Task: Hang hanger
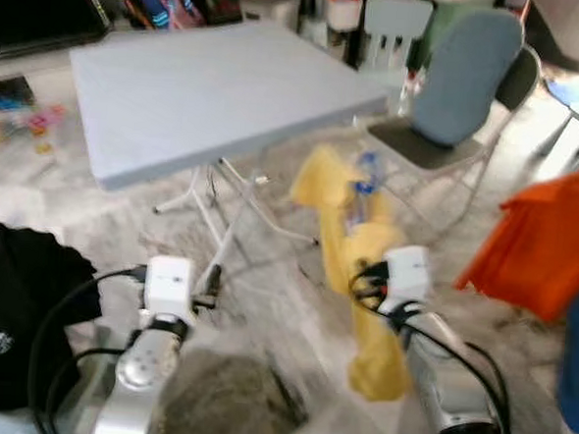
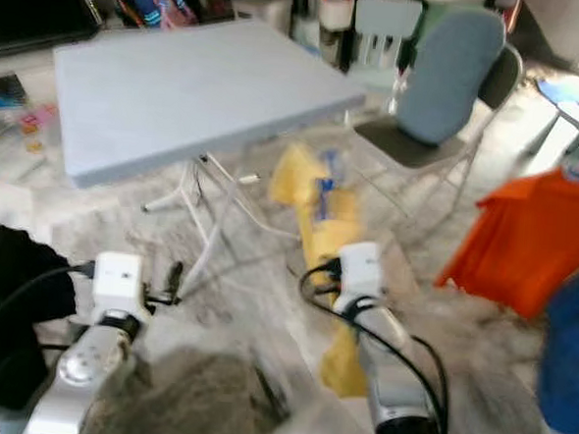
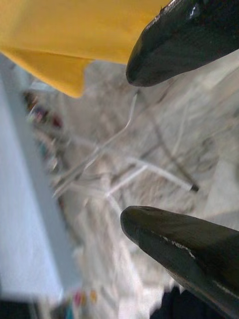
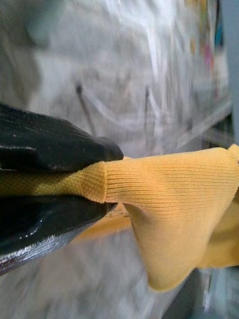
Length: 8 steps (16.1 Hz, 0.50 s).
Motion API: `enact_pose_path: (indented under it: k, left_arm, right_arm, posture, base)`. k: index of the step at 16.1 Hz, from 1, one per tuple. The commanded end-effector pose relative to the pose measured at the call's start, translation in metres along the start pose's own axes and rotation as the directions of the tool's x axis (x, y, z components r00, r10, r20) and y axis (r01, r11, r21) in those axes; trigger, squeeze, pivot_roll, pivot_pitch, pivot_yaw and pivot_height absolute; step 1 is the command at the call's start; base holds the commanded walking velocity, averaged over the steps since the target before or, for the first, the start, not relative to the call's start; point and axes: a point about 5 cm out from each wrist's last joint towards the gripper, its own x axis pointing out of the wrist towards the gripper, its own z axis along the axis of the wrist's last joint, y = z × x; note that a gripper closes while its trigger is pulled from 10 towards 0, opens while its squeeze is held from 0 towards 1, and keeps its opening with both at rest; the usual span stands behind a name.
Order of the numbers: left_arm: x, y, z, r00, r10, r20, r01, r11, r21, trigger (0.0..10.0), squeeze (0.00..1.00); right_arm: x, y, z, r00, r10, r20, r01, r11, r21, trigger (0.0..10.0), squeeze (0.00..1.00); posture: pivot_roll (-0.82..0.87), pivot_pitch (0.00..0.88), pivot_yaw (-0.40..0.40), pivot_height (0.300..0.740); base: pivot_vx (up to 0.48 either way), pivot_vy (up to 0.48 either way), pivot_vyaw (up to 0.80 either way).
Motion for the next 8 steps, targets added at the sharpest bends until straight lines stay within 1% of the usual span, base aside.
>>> enact_pose_path:
  k: [1,2,3,5,6,7,8]
  left_arm:
    - [0.000,-0.003,-0.003,1.000,-0.011,-0.015,0.011,1.000,-0.008,10.0,0.00]
    - [0.003,-0.002,-0.002,1.000,-0.014,-0.013,0.014,1.000,-0.009,10.0,0.00]
    - [0.007,0.000,0.001,1.000,-0.015,-0.006,0.015,1.000,-0.012,10.0,0.00]
    - [0.011,0.001,0.003,1.000,-0.018,-0.004,0.018,1.000,-0.015,10.0,0.00]
    - [0.014,0.001,0.003,1.000,-0.027,-0.005,0.027,0.999,-0.020,10.0,0.00]
    - [0.015,0.001,0.003,1.000,-0.031,-0.006,0.030,0.999,-0.019,10.0,0.00]
    - [0.016,-0.001,0.003,0.999,-0.037,-0.006,0.037,0.999,-0.017,10.0,0.00]
  right_arm:
    - [0.001,0.002,0.023,0.995,0.062,0.072,-0.061,0.998,-0.021,10.0,0.00]
    - [-0.001,0.003,0.027,0.992,0.101,0.071,-0.101,0.995,-0.011,10.0,0.00]
    - [-0.005,0.005,0.033,0.982,0.178,0.068,-0.175,0.983,-0.047,10.0,0.00]
    - [-0.010,0.005,0.039,0.967,0.245,0.065,-0.241,0.968,-0.067,10.0,0.00]
    - [-0.017,0.010,0.045,0.936,0.344,0.066,-0.340,0.938,-0.066,10.0,0.00]
    - [-0.019,0.011,0.047,0.925,0.373,0.068,-0.369,0.927,-0.064,10.0,0.00]
    - [-0.025,0.012,0.049,0.903,0.427,0.038,-0.424,0.903,-0.071,10.0,0.00]
  posture:
    - [-0.05,0.000,0.041,0.740]
    - [-0.05,0.000,0.040,0.740]
    - [-0.06,0.000,0.038,0.740]
    - [-0.06,0.000,0.038,0.740]
    - [-0.06,0.000,0.035,0.740]
    - [-0.06,0.000,0.035,0.740]
    - [-0.06,0.000,0.034,0.740]
  base:
    - [0.000,0.000,0.80]
    - [0.000,0.000,0.80]
    - [0.000,0.000,0.80]
    - [0.000,0.000,0.80]
    - [0.000,0.000,0.00]
    - [0.000,0.000,0.00]
    - [0.000,0.000,0.00]
